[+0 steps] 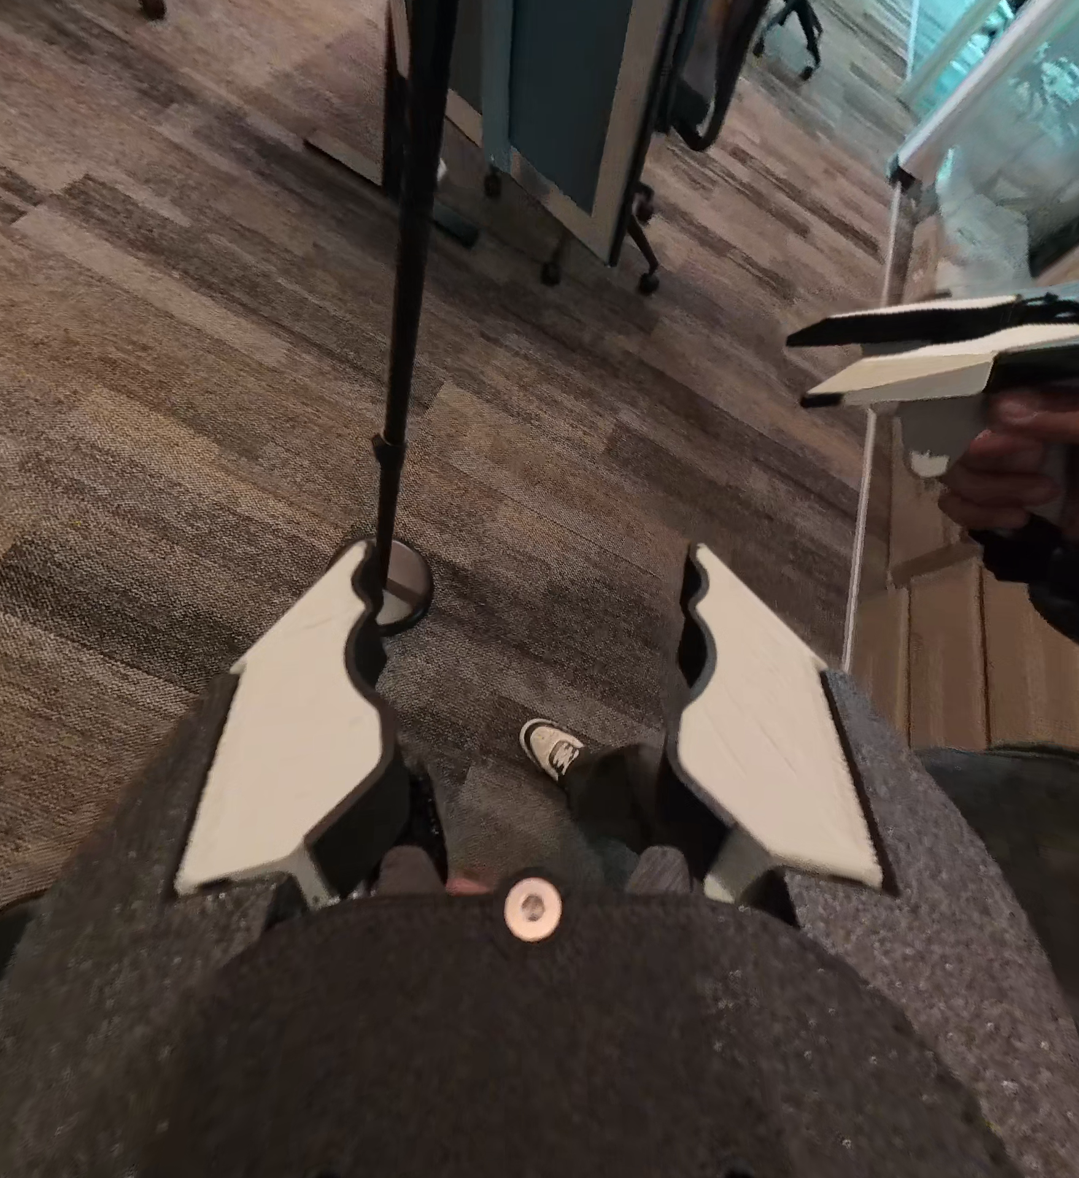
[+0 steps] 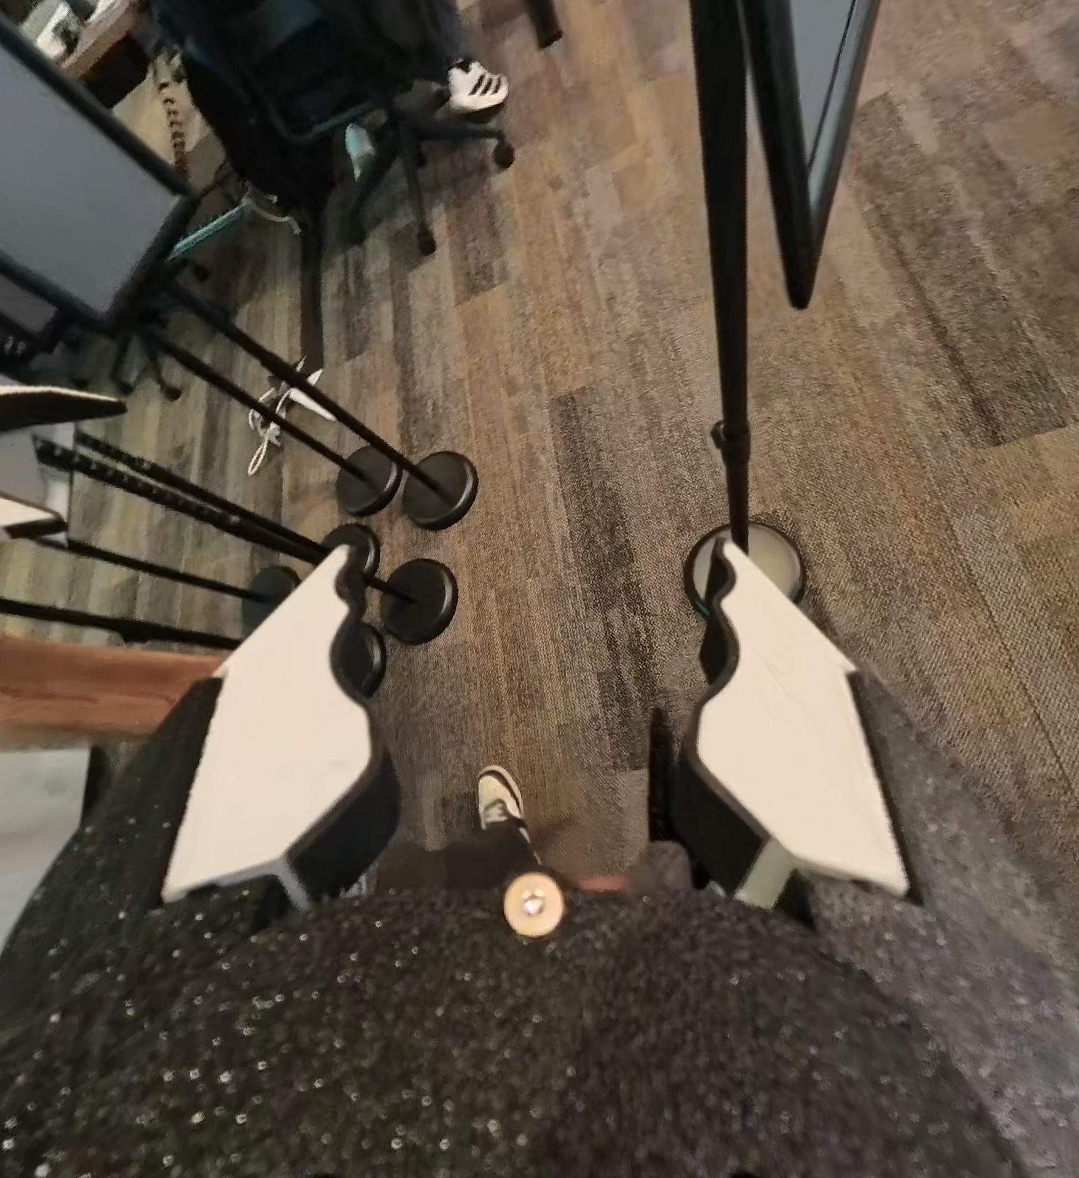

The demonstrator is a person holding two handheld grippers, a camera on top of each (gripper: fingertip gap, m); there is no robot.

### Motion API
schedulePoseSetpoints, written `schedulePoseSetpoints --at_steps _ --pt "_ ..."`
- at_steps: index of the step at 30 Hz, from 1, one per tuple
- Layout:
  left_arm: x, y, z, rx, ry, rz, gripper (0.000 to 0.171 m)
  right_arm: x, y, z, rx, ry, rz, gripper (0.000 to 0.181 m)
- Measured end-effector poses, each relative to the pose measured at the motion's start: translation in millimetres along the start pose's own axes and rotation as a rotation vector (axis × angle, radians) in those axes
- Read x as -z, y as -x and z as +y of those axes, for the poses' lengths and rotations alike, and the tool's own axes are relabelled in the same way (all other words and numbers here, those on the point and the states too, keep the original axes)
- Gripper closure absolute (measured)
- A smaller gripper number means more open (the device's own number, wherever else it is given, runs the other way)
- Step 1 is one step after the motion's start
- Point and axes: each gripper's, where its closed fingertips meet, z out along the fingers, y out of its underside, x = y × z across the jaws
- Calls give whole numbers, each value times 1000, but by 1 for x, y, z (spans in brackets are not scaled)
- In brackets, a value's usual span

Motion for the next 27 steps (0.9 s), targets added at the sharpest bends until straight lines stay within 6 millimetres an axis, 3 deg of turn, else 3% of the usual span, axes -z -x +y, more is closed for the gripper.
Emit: schedulePoseSetpoints --at_steps 4,9,13,18,21,27 --pt "23 33 -5 -81 0 39 78 -6 29 8 -71 -45 72 75" --pt "26 63 -8 -102 31 122 77 -19 48 21 -119 -45 143 74" --pt "3 88 -21 -158 63 165 77 -40 43 21 -173 -51 190 74" --pt "-41 114 -40 -216 120 244 77 -78 19 6 -225 -83 254 73" --pt "-64 133 -47 -258 232 247 77 -94 8 -11 -290 -110 284 73" --pt "-100 145 -99 -313 268 343 80 -122 11 -54 -305 -116 294 74"
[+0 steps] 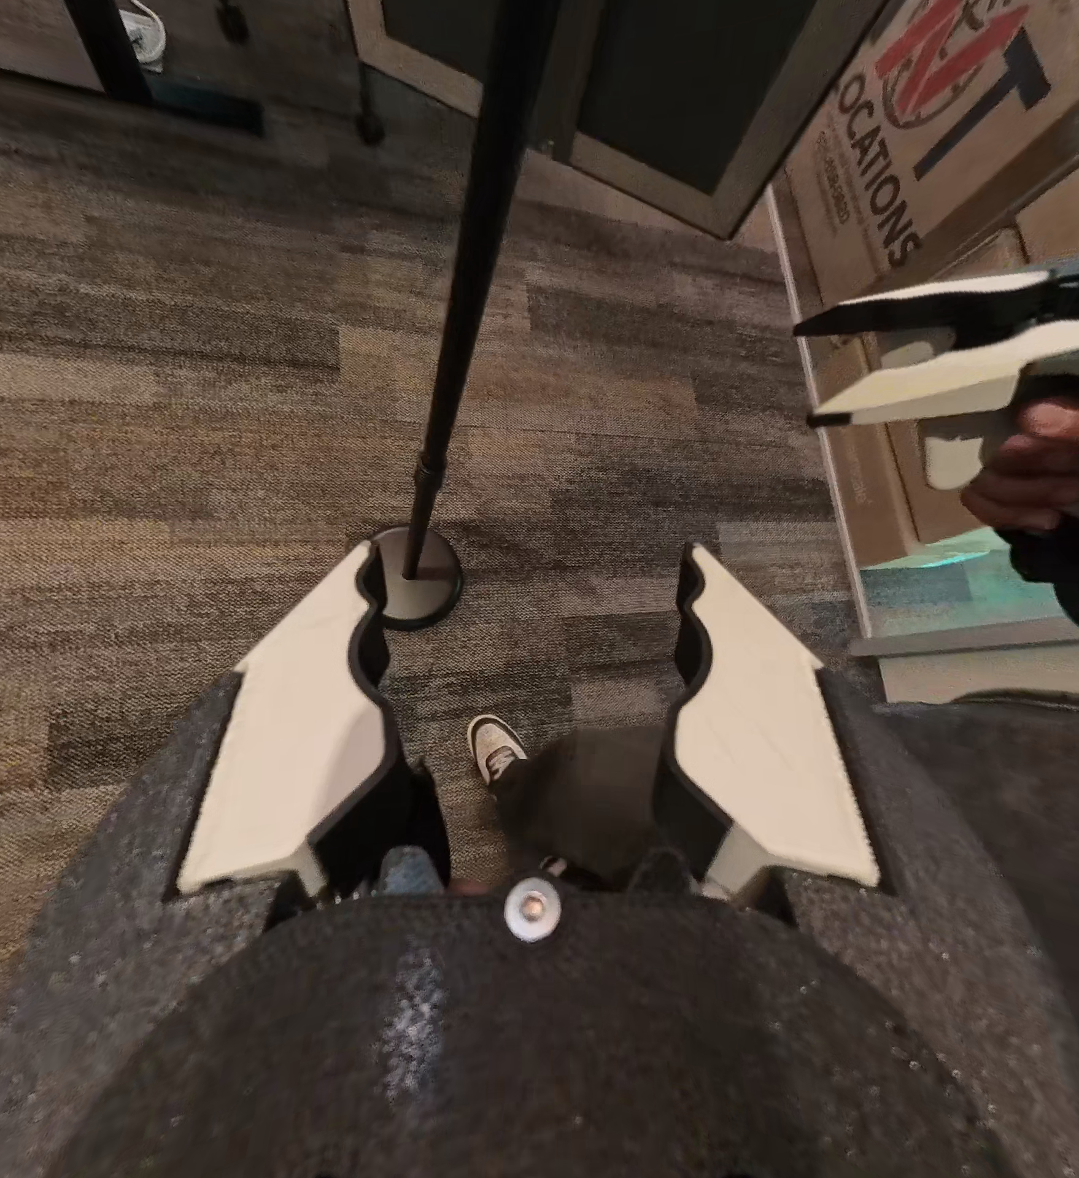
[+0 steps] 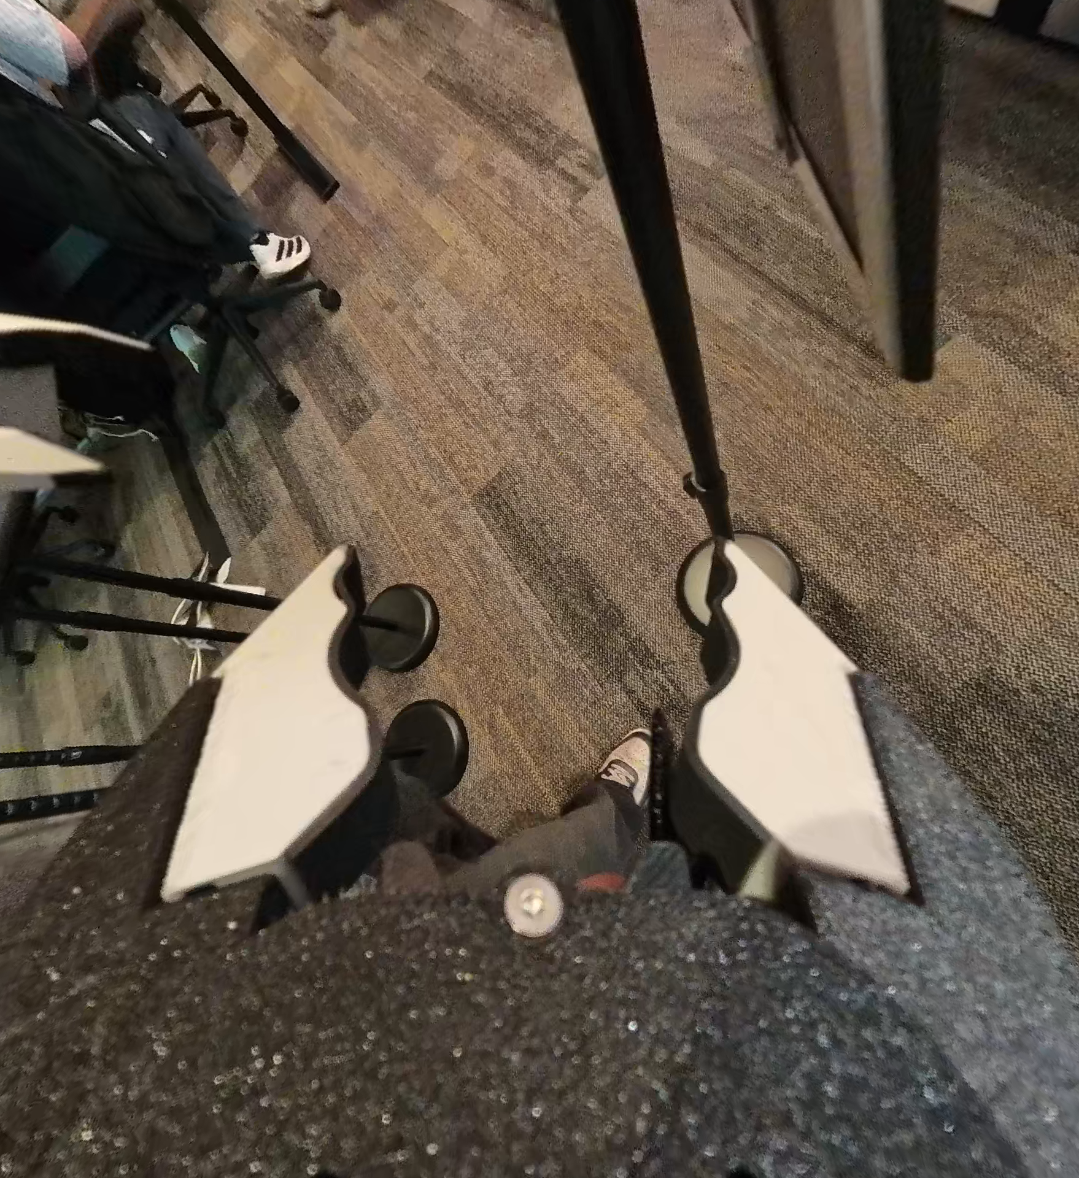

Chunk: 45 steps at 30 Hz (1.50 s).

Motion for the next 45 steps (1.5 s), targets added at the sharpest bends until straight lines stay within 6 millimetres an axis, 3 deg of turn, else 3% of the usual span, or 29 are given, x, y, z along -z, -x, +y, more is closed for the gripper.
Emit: schedulePoseSetpoints --at_steps 4,9,15,19,22,26,33,37,41,45 --pt "-14 26 -27 -3 34 69 78 -7 12 -14 -64 -11 7 73" --pt "-27 60 -67 -93 43 154 78 -13 13 -27 -126 -62 107 73" --pt "-58 109 -73 -290 176 283 73 -27 7 -36 -275 -154 303 73" --pt "-63 130 -80 -395 261 417 71 -36 22 -39 -412 -216 438 72" --pt "-61 140 -90 -462 274 501 71 -47 44 -42 -500 -269 483 73" --pt "-62 148 -88 -559 335 565 70 -55 66 -34 -520 -269 559 73" --pt "-68 155 -79 -693 389 596 66 -60 67 -22 -643 -358 606 72" --pt "-69 151 -90 -713 378 668 66 -64 63 -20 -639 -340 701 74" --pt "-80 157 -98 -779 421 759 66 -70 65 -30 -681 -359 781 74" --pt "-104 165 -99 -864 505 897 69 -87 65 -35 -762 -362 895 73"
